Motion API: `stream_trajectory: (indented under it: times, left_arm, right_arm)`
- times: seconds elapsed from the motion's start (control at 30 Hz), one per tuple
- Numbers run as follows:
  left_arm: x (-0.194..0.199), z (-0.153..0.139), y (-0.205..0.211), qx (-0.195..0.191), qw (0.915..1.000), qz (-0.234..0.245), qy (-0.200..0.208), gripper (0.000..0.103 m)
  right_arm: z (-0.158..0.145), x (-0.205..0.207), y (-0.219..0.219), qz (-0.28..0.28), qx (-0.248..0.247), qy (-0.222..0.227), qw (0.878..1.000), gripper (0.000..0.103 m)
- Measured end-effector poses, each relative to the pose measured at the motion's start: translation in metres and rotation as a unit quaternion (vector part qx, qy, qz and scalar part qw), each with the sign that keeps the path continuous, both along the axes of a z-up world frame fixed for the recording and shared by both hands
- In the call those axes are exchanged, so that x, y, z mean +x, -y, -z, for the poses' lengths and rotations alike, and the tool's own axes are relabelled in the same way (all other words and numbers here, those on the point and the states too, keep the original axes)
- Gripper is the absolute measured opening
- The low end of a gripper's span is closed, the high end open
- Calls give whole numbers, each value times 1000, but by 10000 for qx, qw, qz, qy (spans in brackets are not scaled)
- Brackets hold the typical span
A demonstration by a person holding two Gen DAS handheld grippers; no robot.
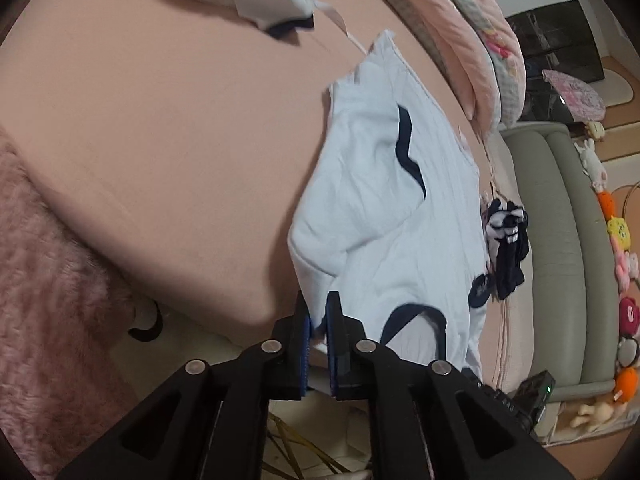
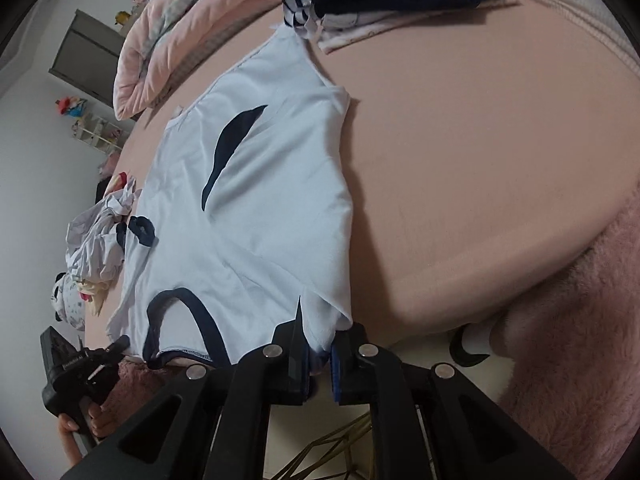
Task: Fold clothes
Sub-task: 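Lift the shirt hem with both grippers and fold it toward the collar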
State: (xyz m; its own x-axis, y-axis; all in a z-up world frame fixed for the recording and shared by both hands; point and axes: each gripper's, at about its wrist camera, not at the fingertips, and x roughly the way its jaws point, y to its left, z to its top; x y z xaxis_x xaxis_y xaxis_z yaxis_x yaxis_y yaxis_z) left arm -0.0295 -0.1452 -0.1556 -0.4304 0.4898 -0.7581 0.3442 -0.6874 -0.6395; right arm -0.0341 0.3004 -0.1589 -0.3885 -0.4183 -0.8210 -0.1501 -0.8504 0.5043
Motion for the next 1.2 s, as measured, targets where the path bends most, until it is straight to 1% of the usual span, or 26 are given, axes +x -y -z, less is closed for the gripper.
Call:
stream_trajectory:
  times: [0.03, 0.07, 0.1, 0.13, 0.17, 0.23, 0.27, 0.3, 0.33, 0.37, 0.4, 0.5, 0.57, 0.6, 0.7, 0.77, 0.8, 0.83, 0.87, 0.9, 0.93, 0.97, 1.0, 1.03, 1.1, 1.2]
  left_arm:
    - [-1, 3, -2, 80, 10000, -2, 6, 21]
    - [-3, 5, -5, 161, 9999, -31, -47, 26]
    - [-3, 4, -7, 211, 9997, -48, -123, 37]
    - [-5, 3, -10, 200, 9996, -48, -214, 45]
    - [-6, 2, -13, 116, 9996, -20, -251, 47]
    - [-5, -2, -20, -150, 9994, 21, -296, 46]
    - [-4, -3, -23, -222, 9992, 18, -336, 46]
    - [-3, -3, -23, -196, 9992, -5, -344, 37]
    - [-2, -3, -22, -147, 9993, -35, -344, 16]
    - [0, -2, -18, -106, 9993, -105, -355, 9]
    - [2, -2, -15, -68, 9991, -187, -369, 8]
    - [8, -3, -2, -213, 9976, -559, -337, 8]
    - [12, -7, 6, -373, 9948, -859, -409, 8]
    - [11, -8, 8, -487, 9940, -893, -391, 9]
    - [6, 1, 4, -366, 9964, -729, -216, 15]
    - [2, 1, -2, -431, 9969, -600, -284, 19]
    - [0, 0, -5, -475, 9969, -537, -329, 29]
    - [-3, 0, -8, -438, 9970, -497, -394, 42]
    - [-6, 0, -11, -379, 9971, -464, -465, 48]
    - [-7, -1, -14, -442, 9969, -430, -485, 48]
    - [-9, -3, -18, -609, 9964, -328, -497, 33]
    - [-9, -3, -19, -644, 9966, -241, -459, 8]
    - [-9, -2, -19, -638, 9970, -163, -407, 2]
    - [-6, -1, -16, -479, 9979, -159, -398, 2]
    - [0, -8, -12, -363, 9980, -167, -487, 2]
    - [8, -23, -8, -199, 9978, -139, -619, 2]
  right_arm:
    - [3, -2, 3, -32, 4, 33, 10000, 8]
    - [4, -3, 6, -74, 1, 32, 10000, 8]
    - [5, -5, 8, -121, -4, 17, 9999, 9]
    - [6, -6, 11, -167, -9, 2, 9999, 11]
    - [6, -8, 14, -238, -9, -16, 9997, 11]
    - [5, -7, 14, -223, -26, -55, 9997, 9]
    - [4, -6, 13, -200, -37, -74, 9998, 8]
    - [4, -5, 12, -177, -47, -93, 9998, 7]
    - [4, -3, 11, -140, -59, -99, 9998, 7]
    - [3, -2, 9, -96, -50, -105, 9999, 7]
    - [2, -1, 8, -52, -31, -133, 9999, 7]
    - [-4, 2, 5, 63, 50, -234, 9997, 7]
    - [-5, 3, 3, 113, 99, -259, 9996, 7]
    - [-5, 2, 2, 128, 117, -251, 9995, 7]
    - [-1, 0, 2, 132, 115, -142, 9997, 7]
    - [3, -3, 4, 122, 154, -86, 9998, 7]
    - [4, -4, 5, 109, 177, -87, 9997, 7]
    - [5, -6, 6, 96, 200, -88, 9997, 8]
    - [6, -7, 7, 80, 206, -108, 9997, 9]
    - [7, -9, 7, 50, 193, -144, 9997, 9]
    - [6, -10, 7, 11, 143, -178, 9997, 9]
    - [5, -10, 7, -29, 80, -209, 9997, 9]
    - [5, -10, 6, -68, 17, -240, 9997, 5]
    - [2, -9, 6, -103, -45, -288, 9995, 4]
    - [-6, -3, 7, -198, -116, -432, 9988, 4]
    - [-26, 9, 12, -362, 83, -713, 9968, 4]
